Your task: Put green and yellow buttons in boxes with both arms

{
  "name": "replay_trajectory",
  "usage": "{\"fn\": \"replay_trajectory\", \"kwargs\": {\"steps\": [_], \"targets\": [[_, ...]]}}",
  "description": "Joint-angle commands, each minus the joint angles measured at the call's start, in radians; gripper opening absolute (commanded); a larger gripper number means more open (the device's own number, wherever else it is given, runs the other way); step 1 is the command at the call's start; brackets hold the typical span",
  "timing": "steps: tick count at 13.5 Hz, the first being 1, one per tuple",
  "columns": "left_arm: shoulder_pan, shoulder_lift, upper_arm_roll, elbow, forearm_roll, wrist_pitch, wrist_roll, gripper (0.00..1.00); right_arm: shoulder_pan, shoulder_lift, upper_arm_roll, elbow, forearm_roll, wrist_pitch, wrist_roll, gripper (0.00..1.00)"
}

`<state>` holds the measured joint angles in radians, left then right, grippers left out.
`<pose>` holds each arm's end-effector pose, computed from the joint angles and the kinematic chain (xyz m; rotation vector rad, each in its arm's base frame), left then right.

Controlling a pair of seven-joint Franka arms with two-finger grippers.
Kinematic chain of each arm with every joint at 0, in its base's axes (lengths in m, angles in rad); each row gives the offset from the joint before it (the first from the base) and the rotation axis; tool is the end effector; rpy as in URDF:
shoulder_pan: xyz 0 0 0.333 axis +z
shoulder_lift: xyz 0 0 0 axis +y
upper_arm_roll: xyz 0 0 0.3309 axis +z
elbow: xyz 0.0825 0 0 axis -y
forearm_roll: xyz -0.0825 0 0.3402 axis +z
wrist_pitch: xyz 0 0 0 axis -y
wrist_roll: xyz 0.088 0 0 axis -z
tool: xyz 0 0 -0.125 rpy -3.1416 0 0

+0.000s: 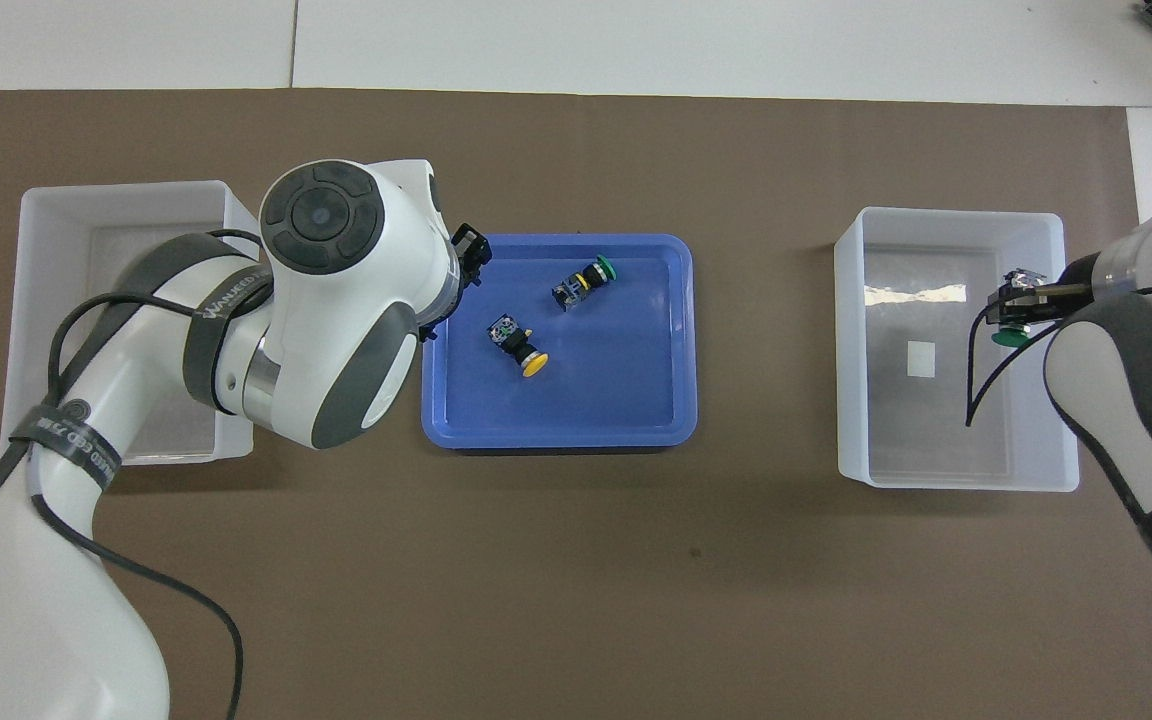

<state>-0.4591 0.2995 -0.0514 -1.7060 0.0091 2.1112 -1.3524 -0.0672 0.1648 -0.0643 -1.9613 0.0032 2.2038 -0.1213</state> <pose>0.5431 -0.3000 0.4416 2.7854 1.2451 0.0881 0.5610 -0.0726 0.4190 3.1216 -0.0167 0.1194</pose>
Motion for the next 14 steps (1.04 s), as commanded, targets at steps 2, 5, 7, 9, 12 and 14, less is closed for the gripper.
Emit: {"fn": "replay_trajectory", "kwargs": {"steps": [2, 5, 7, 9, 12, 14], "targets": [[-0.064, 0.019, 0.019, -0.09, 0.003, 0.093, -0.096, 0.77, 0.007, 0.024, 0.012, -0.118, 0.014, 0.126, -0.012, 0.0], [-0.095, 0.081, 0.019, -0.096, 0.025, 0.174, -0.165, 0.77, 0.007, 0.018, 0.014, -0.197, 0.02, 0.181, -0.009, 0.1], [-0.101, 0.082, 0.019, -0.096, 0.025, 0.179, -0.166, 0.77, 0.009, 0.021, 0.014, -0.202, 0.02, 0.2, 0.0, 0.79], [-0.108, 0.101, 0.019, -0.1, 0.025, 0.199, -0.174, 0.76, 0.009, 0.022, 0.017, -0.197, 0.021, 0.2, 0.022, 1.0], [-0.122, 0.118, 0.019, -0.125, 0.025, 0.263, -0.174, 0.71, 0.024, -0.019, 0.021, -0.142, 0.021, 0.182, 0.07, 1.0], [-0.124, 0.118, 0.019, -0.147, 0.023, 0.308, -0.174, 0.7, 0.047, -0.054, 0.021, -0.078, 0.021, 0.124, 0.155, 1.0]]}}
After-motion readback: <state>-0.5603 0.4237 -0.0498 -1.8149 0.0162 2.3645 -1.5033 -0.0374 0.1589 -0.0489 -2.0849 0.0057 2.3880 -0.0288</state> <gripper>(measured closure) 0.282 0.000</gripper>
